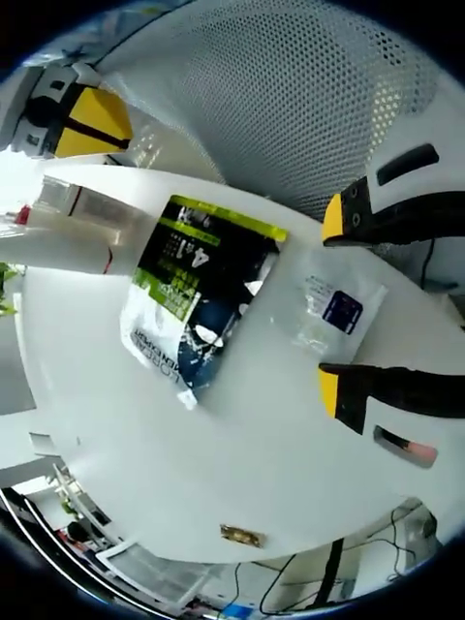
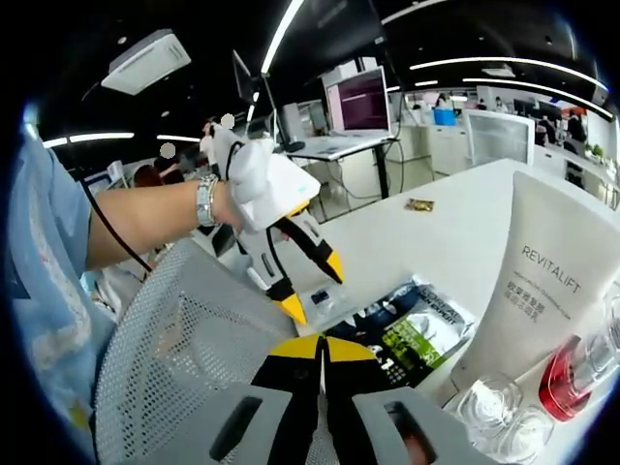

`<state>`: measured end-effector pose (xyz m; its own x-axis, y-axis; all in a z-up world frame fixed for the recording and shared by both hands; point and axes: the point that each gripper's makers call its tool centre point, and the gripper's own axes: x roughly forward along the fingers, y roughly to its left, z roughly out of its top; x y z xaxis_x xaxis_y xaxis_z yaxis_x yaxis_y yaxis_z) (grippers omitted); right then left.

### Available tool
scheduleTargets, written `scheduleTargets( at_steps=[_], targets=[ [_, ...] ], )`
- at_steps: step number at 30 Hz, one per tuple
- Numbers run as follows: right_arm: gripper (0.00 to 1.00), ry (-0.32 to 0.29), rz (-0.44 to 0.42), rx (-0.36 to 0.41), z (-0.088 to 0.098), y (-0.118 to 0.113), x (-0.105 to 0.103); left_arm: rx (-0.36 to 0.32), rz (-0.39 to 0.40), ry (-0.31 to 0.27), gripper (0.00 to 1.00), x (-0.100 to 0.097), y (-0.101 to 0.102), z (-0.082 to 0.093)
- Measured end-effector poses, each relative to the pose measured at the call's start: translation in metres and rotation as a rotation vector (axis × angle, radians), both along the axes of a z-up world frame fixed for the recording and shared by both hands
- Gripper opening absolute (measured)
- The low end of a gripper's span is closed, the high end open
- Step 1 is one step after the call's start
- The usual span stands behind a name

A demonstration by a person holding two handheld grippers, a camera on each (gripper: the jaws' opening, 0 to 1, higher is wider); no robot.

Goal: Arrange the skincare products in the storage area until every visible bottle or jar stands upright without overlapping.

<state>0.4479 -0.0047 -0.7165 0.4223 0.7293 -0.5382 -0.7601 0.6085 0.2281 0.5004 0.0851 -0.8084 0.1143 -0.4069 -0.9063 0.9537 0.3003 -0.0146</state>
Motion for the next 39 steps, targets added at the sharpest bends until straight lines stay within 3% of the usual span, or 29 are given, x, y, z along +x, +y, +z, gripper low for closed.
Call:
scheduleTargets(
  at_steps=[6,11,15,20,24,30,34,36,39],
  targets=[
    [0.0,0.001,0.014,-0.003,-0.001,0.002,-0.002,-0.084,0.047,-0.046,0.47,0.015,-0.007,0.022],
    [0.0,-0.002,0.02,-0.01,-0.002,0.003,-0.003,-0.127,0.135,-0.144,0.48,0.049,-0.004,0.039],
    [0.0,-0.006,0.017,-0.019,-0.003,0.002,-0.002,-0.168,0.268,-0.164,0.49,0.081,0.002,0.047],
    [0.0,0.005,0.017,-0.047,-0.008,0.002,-0.003,-0.241,0.491,-0.244,0.5,0.143,0.011,0.064],
    [0.0,0.006,0.005,-0.062,-0.011,-0.001,-0.002,-0.28,0.645,-0.24,0.44,0.179,0.016,0.071],
    [0.0,0.005,-0.003,-0.085,-0.015,-0.003,-0.001,-0.324,0.876,-0.209,0.46,0.232,0.026,0.065],
    [0.0,-0.024,-0.014,-0.087,-0.013,-0.005,0.002,-0.337,1.069,-0.148,0.54,0.258,0.037,0.05],
    [0.0,-0.027,-0.024,-0.086,-0.013,-0.006,0.004,-0.328,1.137,-0.135,0.57,0.268,0.043,0.042],
    [0.0,-0.033,-0.035,-0.079,-0.012,-0.007,0.006,-0.262,1.229,-0.152,0.61,0.28,0.055,0.027]
  ],
)
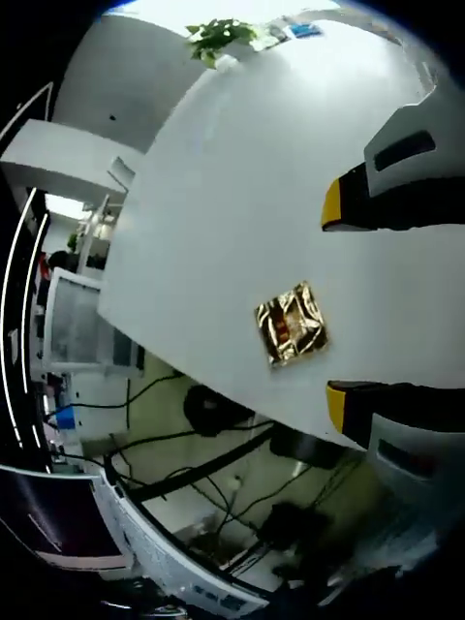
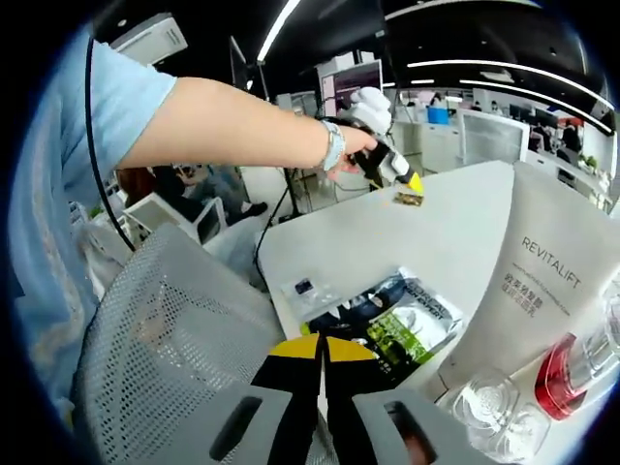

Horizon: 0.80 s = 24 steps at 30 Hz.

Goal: Arrange the skincare products in the storage area until every visible bottle or jar stands upright without overlapping.

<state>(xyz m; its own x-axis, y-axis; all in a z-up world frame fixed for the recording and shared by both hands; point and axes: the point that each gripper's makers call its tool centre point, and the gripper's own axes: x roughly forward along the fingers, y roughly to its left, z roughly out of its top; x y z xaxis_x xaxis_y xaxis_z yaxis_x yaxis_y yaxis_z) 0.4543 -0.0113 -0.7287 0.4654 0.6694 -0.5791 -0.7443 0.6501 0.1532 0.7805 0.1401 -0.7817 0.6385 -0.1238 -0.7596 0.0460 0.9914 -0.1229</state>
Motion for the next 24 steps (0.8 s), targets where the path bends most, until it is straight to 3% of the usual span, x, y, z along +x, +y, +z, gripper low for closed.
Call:
scheduleTargets(
  at_steps=[6,11,13,14,15,18,20,23,24],
  targets=[
    [0.0,0.002,-0.009,-0.007,-0.003,-0.002,0.003,0.034,0.065,0.003,0.66,0.022,-0.006,-0.013],
    [0.0,-0.006,-0.013,-0.023,-0.006,-0.004,0.004,0.077,0.094,0.034,0.64,0.023,-0.013,-0.026],
    [0.0,0.0,-0.016,-0.027,-0.008,-0.004,0.005,0.144,0.081,-0.009,0.63,0.028,-0.009,-0.024],
    [0.0,0.002,-0.017,-0.029,-0.008,-0.005,0.005,0.155,0.068,0.005,0.63,0.027,-0.011,-0.027],
    [0.0,0.004,-0.019,-0.032,-0.009,-0.005,0.005,0.129,0.082,-0.005,0.63,0.023,-0.011,-0.021],
    [0.0,0.005,-0.021,-0.034,-0.01,-0.005,0.005,0.138,0.096,-0.013,0.62,0.024,-0.009,-0.019],
    [0.0,0.01,-0.019,-0.036,-0.01,-0.005,0.005,0.141,0.086,-0.011,0.56,0.023,-0.009,-0.017],
    [0.0,0.007,-0.015,-0.037,-0.01,-0.004,0.004,0.17,0.061,-0.011,0.37,0.02,-0.005,-0.011],
    [0.0,0.007,-0.014,-0.037,-0.01,-0.004,0.004,0.167,0.059,-0.005,0.37,0.017,-0.004,-0.009]
  ],
)
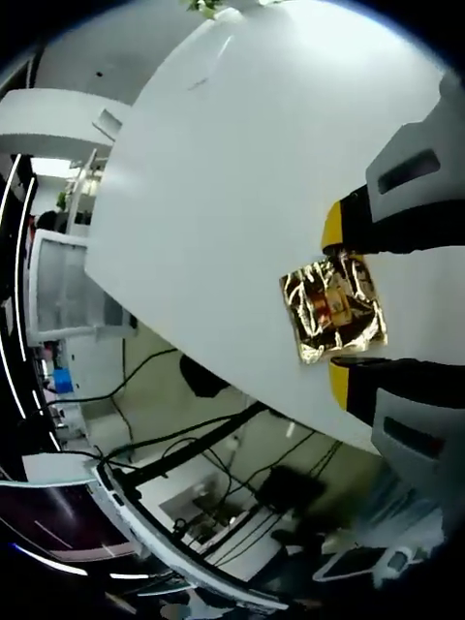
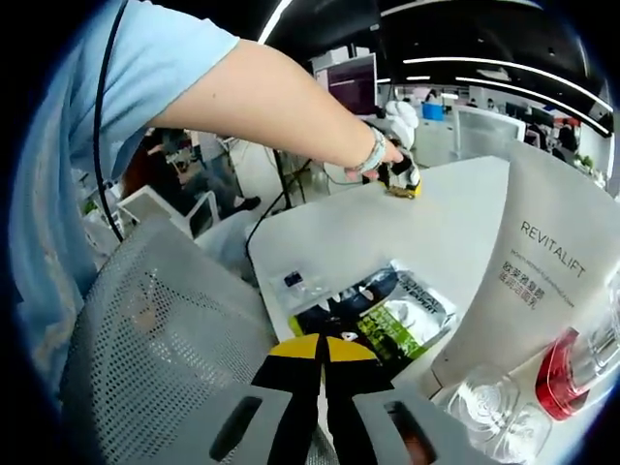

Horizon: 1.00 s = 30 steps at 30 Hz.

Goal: Arrange the skincare products in the storage area until every visible bottle or jar stands upright without overlapping.

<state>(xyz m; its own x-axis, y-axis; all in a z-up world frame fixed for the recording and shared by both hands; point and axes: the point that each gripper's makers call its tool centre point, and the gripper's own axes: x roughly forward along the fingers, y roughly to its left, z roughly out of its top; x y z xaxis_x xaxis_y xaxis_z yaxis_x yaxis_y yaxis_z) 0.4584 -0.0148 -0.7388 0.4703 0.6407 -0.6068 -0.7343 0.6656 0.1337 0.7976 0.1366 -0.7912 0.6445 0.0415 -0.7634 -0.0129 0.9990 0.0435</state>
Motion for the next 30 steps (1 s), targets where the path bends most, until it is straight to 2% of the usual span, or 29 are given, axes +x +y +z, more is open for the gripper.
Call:
scheduleTargets(
  at_steps=[2,6,9,10,13,16,17,19,24,28,30],
  targets=[
    [0.0,0.0,0.003,-0.002,0.0,0.0,0.0,0.0,-0.034,0.015,0.37,-0.003,-0.003,0.001],
    [0.0,-0.015,0.011,-0.011,0.001,0.001,-0.001,0.015,-0.052,0.045,0.35,-0.01,0.001,0.003],
    [0.0,-0.016,0.014,-0.002,0.003,0.001,-0.001,0.004,-0.105,0.054,0.35,-0.015,-0.006,0.005],
    [0.0,-0.016,0.015,0.003,0.004,0.001,-0.001,0.024,-0.132,0.049,0.35,-0.016,-0.006,0.009],
    [0.0,-0.024,0.014,0.021,0.009,0.003,0.0,0.056,-0.18,0.004,0.35,-0.016,-0.006,0.022],
    [0.0,-0.038,0.019,0.026,0.013,0.004,0.0,0.004,-0.213,-0.048,0.35,-0.02,-0.016,0.042],
    [0.0,-0.042,0.022,0.027,0.014,0.005,-0.001,-0.006,-0.218,-0.053,0.35,-0.02,-0.017,0.043],
    [0.0,-0.058,0.022,0.033,0.019,0.005,0.0,-0.019,-0.273,-0.085,0.35,-0.03,-0.026,0.056],
    [0.0,-0.106,0.014,0.05,0.03,0.004,0.003,0.019,-0.381,-0.168,0.35,-0.056,-0.035,0.086],
    [0.0,-0.119,0.001,0.118,0.043,0.005,0.004,-0.055,-0.415,-0.264,0.35,-0.088,-0.048,0.114],
    [0.0,-0.13,-0.003,0.158,0.05,0.007,0.005,-0.074,-0.424,-0.292,0.35,-0.106,-0.05,0.123]
  ],
)
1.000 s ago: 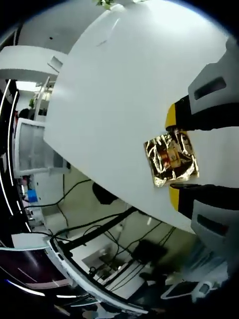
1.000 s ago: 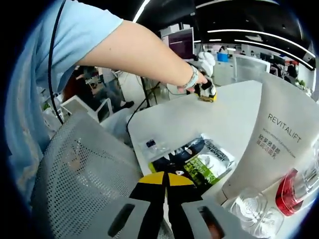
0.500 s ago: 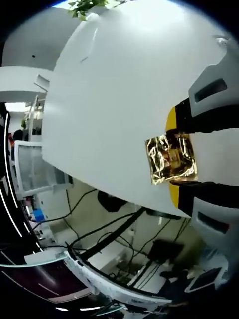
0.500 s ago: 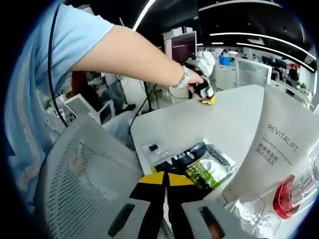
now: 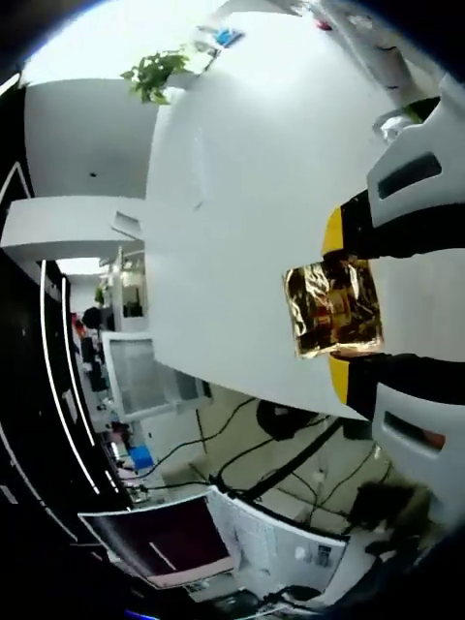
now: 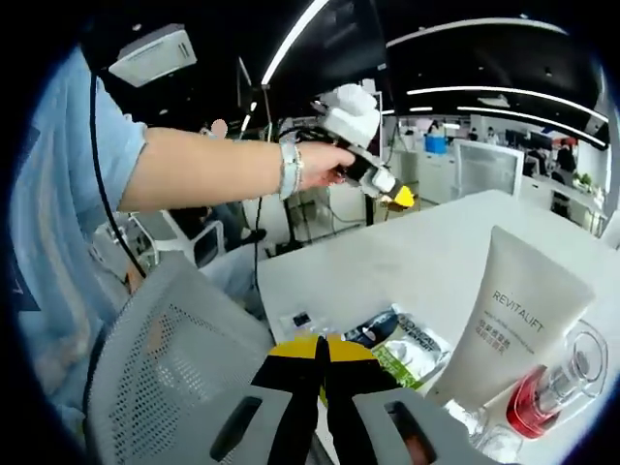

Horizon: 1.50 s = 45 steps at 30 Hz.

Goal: Arrange the skincare products in the storage area until every visible bottle or jar stands upright without overlapping.

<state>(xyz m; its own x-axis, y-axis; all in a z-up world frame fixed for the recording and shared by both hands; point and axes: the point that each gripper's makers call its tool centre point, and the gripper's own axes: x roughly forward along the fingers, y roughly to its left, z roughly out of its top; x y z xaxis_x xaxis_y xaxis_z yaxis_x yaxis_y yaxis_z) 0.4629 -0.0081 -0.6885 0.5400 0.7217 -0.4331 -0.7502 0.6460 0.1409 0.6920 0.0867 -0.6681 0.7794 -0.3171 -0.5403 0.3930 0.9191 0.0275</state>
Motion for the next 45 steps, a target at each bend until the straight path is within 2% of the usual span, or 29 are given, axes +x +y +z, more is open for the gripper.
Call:
scheduleTargets(
  at_steps=[5,10,14,17,20,22,25,32,39,41,42,43,45],
  targets=[
    [0.0,-0.03,-0.029,0.038,0.01,-0.004,0.007,-0.051,-0.02,-0.041,0.35,-0.033,-0.002,0.015],
    [0.0,-0.026,-0.089,0.138,0.025,-0.012,0.016,-0.072,-0.028,-0.074,0.35,-0.066,-0.001,0.029],
    [0.0,0.002,-0.119,0.258,0.039,-0.015,0.02,-0.078,-0.087,-0.111,0.35,-0.1,-0.008,0.033],
    [0.01,0.049,-0.135,0.369,0.049,-0.016,0.022,-0.073,-0.17,-0.159,0.35,-0.126,-0.019,0.032],
    [0.1,0.086,-0.135,0.473,0.059,-0.017,0.021,-0.134,-0.251,-0.164,0.35,-0.155,-0.035,0.03],
    [0.15,0.108,-0.122,0.491,0.059,-0.016,0.019,-0.166,-0.296,-0.16,0.35,-0.17,-0.044,0.028],
    [0.15,0.117,-0.116,0.503,0.06,-0.013,0.017,-0.139,-0.339,-0.184,0.35,-0.184,-0.05,0.028],
    [0.13,0.185,-0.096,0.549,0.058,-0.008,0.014,-0.161,-0.39,-0.202,0.35,-0.205,-0.066,0.033],
    [0.0,0.25,-0.12,0.598,0.057,-0.011,0.016,-0.099,-0.449,-0.248,0.36,-0.216,-0.084,0.037],
    [0.0,0.281,-0.13,0.599,0.054,-0.012,0.017,-0.065,-0.452,-0.26,0.36,-0.214,-0.084,0.034],
    [0.0,0.308,-0.134,0.6,0.052,-0.013,0.016,-0.071,-0.458,-0.257,0.36,-0.214,-0.085,0.032],
    [0.0,0.307,-0.133,0.6,0.052,-0.014,0.017,-0.081,-0.462,-0.248,0.37,-0.214,-0.086,0.031],
    [0.0,0.323,-0.129,0.598,0.051,-0.016,0.016,-0.145,-0.468,-0.2,0.38,-0.216,-0.087,0.028]
  ],
)
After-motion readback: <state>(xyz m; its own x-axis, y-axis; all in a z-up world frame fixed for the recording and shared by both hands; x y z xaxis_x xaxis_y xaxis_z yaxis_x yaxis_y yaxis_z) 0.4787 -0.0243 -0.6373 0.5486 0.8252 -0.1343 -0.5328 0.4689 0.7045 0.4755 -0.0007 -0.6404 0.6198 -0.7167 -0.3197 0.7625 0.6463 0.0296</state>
